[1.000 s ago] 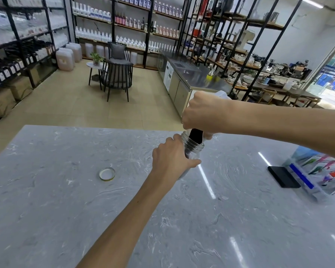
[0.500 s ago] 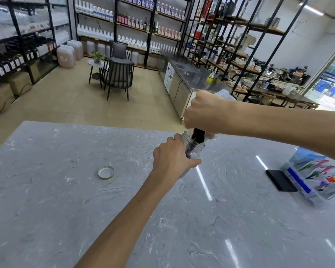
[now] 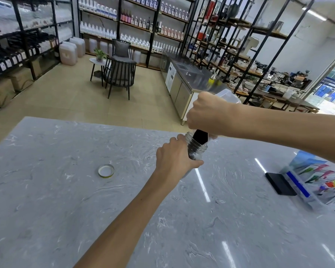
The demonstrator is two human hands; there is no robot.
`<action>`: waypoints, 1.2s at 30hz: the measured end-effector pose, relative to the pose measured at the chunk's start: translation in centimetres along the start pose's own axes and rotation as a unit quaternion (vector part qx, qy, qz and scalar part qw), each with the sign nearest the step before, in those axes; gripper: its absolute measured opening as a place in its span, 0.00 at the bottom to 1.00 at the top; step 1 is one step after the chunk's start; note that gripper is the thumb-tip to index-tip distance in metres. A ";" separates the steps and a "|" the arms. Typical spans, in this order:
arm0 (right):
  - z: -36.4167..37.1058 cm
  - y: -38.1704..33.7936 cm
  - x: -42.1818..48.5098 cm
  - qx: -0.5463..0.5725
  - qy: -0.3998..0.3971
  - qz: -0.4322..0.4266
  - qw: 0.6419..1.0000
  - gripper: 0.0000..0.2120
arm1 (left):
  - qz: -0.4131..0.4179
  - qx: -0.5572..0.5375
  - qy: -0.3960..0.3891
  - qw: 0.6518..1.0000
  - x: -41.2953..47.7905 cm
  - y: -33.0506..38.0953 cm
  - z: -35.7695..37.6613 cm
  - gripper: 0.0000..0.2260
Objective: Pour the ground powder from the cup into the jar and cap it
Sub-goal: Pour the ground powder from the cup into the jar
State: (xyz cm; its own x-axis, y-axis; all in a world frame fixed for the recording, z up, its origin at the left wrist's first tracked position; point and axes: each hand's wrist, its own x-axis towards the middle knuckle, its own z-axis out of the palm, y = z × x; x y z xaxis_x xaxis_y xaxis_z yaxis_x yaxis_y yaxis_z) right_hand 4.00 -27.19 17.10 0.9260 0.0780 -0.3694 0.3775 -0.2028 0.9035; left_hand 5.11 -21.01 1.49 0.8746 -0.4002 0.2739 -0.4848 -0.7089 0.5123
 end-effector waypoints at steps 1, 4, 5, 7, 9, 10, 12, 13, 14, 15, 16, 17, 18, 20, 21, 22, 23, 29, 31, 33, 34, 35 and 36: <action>0.0 0.0 -0.1 -0.009 0.005 0.004 1.000 0.04 | 0.000 0.001 -0.001 1.000 0.0 0.0 0.0 0.32; -0.2 0.1 -0.1 -0.028 0.013 0.010 0.999 0.05 | 0.001 0.004 -0.002 1.000 0.1 0.0 0.1 0.32; -0.3 0.1 -0.1 -0.030 0.012 0.010 0.999 0.06 | 0.001 0.003 -0.003 1.000 0.1 0.0 0.1 0.32; -0.3 0.2 0.0 -0.030 0.011 0.009 0.999 0.06 | 0.000 -0.001 -0.005 1.000 0.1 0.1 0.2 0.33; -0.4 0.2 0.0 -0.028 0.006 0.009 1.000 0.07 | -0.001 -0.007 -0.006 1.000 0.1 0.0 0.2 0.33; -0.3 0.2 0.0 -0.027 0.003 0.010 1.000 0.08 | 0.000 -0.008 -0.007 1.000 0.1 0.0 0.3 0.33; -0.3 0.1 0.0 -0.024 -0.005 0.008 1.000 0.08 | -0.001 -0.010 -0.007 1.000 0.2 0.0 0.3 0.33; -0.3 0.1 0.0 -0.022 -0.009 0.008 1.000 0.07 | -0.001 -0.011 -0.007 1.000 0.2 0.0 0.3 0.33; -0.3 0.1 0.0 -0.021 -0.012 0.009 1.000 0.07 | -0.002 -0.011 -0.006 1.000 0.2 0.0 0.3 0.33; -0.3 0.1 0.0 -0.019 -0.012 0.009 1.000 0.07 | -0.002 -0.011 -0.005 1.000 0.3 0.0 0.3 0.33; -0.4 0.1 0.0 -0.020 -0.013 0.010 1.000 0.07 | -0.002 -0.010 -0.005 1.000 0.3 0.0 0.3 0.33; -0.4 0.1 0.0 -0.020 -0.013 0.011 1.000 0.07 | -0.002 -0.009 -0.004 1.000 0.2 0.0 0.4 0.33; -0.4 0.1 0.0 -0.021 -0.011 0.012 1.000 0.08 | -0.002 -0.008 -0.003 1.000 0.2 0.1 0.4 0.33; -0.4 0.1 0.0 -0.026 -0.003 0.011 1.000 0.10 | -0.005 -0.009 -0.002 1.000 0.2 0.0 0.4 0.33; -0.5 0.1 0.0 -0.027 -0.001 0.010 1.000 0.10 | -0.006 -0.010 -0.003 1.000 0.2 0.0 0.4 0.33; -0.5 0.1 0.0 -0.029 0.000 0.010 1.000 0.11 | -0.006 -0.011 -0.005 1.000 0.2 0.0 0.5 0.33; -0.6 0.1 0.0 -0.032 0.003 0.010 0.999 0.11 | -0.006 -0.012 -0.006 1.000 0.2 0.0 0.5 0.33; -0.9 0.4 0.2 -0.032 0.004 -0.001 0.999 0.05 | -0.005 -0.017 0.000 1.000 0.2 0.1 0.7 0.34; -0.9 0.5 0.2 -0.027 0.002 -0.007 1.000 0.06 | -0.004 -0.019 0.004 1.000 0.2 0.1 0.8 0.34; -0.7 0.5 0.4 -0.023 0.000 -0.015 1.000 0.09 | -0.003 -0.022 0.009 1.000 0.2 0.2 0.8 0.34; -0.6 0.5 0.6 -0.021 -0.001 -0.020 1.000 0.11 | -0.003 -0.026 0.009 1.000 0.2 0.2 0.8 0.35; -0.6 0.5 0.7 -0.018 -0.004 -0.025 1.000 0.15 | -0.004 -0.030 0.009 1.000 0.3 0.3 0.8 0.35; -0.5 0.4 0.8 -0.014 -0.008 -0.031 0.999 0.18 | -0.005 -0.033 0.010 0.999 0.3 0.3 0.8 0.35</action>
State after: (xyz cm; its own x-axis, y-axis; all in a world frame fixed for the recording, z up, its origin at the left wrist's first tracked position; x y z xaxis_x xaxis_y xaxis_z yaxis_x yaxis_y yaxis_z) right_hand 4.94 -26.72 17.31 0.9009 0.0741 -0.4276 0.4339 -0.1698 0.8848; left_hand 5.22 -21.80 1.06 0.8798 -0.3813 0.2839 -0.4748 -0.6728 0.5674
